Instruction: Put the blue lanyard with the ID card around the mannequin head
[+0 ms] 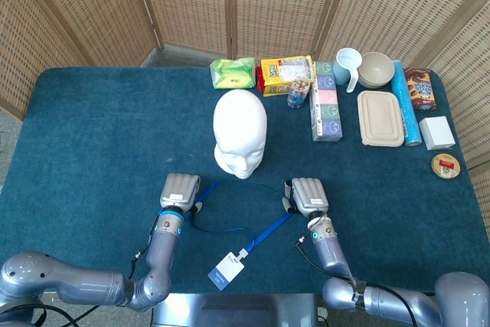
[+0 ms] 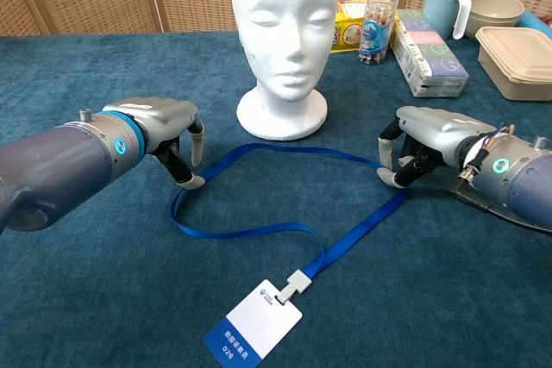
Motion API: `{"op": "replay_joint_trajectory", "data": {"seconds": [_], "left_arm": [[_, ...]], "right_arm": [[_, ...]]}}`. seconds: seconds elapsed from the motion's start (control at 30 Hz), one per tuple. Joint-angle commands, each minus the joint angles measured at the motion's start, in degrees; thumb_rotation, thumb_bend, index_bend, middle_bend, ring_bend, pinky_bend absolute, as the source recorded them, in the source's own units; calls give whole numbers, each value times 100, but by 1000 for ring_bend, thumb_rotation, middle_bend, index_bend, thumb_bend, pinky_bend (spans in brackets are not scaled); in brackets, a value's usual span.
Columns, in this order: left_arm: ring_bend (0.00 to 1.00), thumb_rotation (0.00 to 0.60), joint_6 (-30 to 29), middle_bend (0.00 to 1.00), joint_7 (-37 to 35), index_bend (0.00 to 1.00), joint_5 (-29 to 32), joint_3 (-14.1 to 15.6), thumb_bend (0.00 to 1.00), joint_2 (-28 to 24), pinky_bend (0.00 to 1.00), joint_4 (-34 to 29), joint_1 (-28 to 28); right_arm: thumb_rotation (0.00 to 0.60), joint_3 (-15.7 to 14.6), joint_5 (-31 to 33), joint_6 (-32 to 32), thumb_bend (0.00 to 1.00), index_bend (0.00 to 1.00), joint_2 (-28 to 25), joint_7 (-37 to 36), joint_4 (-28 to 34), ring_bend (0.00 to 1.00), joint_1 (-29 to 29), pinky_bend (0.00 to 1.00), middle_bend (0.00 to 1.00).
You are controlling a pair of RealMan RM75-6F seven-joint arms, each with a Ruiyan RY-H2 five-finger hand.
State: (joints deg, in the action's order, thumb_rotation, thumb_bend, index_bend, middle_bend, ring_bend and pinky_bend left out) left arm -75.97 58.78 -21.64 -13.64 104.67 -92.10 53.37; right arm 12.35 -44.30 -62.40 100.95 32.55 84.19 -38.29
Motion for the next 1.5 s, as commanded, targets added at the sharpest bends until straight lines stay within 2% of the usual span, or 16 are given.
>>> {"op": "replay_joint_trajectory", "data": {"seconds": [0.03, 0.23, 0.73, 1.1, 1.5], "left_arm": [[1000, 505, 3, 1000, -18, 425, -6, -20, 282, -11, 1000, -20, -18], [1000, 503, 50, 1000, -33, 396, 41, -110, 280, -15, 1000, -16, -18], [1000, 509, 40, 1000, 9, 396, 60, -101, 281, 69, 1000, -6, -28], [1000, 508, 57, 1000, 46, 435, 113, -84, 370, 46, 1000, -10, -64], [1000, 507, 39, 1000, 99, 460, 108, -53, 389, 47, 1000, -33, -73]], "right_arm": [[597, 5, 2, 5, 542, 630, -10, -15, 7, 1000, 1, 1000, 1000], [597, 5, -3, 5, 542, 631, -30, -15, 24, 1000, -4, 1000, 1000], [599, -13, -35, 67, 542, 632, -89, -146, 41, 1000, 18, 1000, 1000], [599, -6, -69, 77, 543, 633, -108, -232, 44, 1000, 29, 1000, 1000], [600, -1, -79, 101, 542, 633, -124, -311, 69, 1000, 41, 1000, 1000]]}}
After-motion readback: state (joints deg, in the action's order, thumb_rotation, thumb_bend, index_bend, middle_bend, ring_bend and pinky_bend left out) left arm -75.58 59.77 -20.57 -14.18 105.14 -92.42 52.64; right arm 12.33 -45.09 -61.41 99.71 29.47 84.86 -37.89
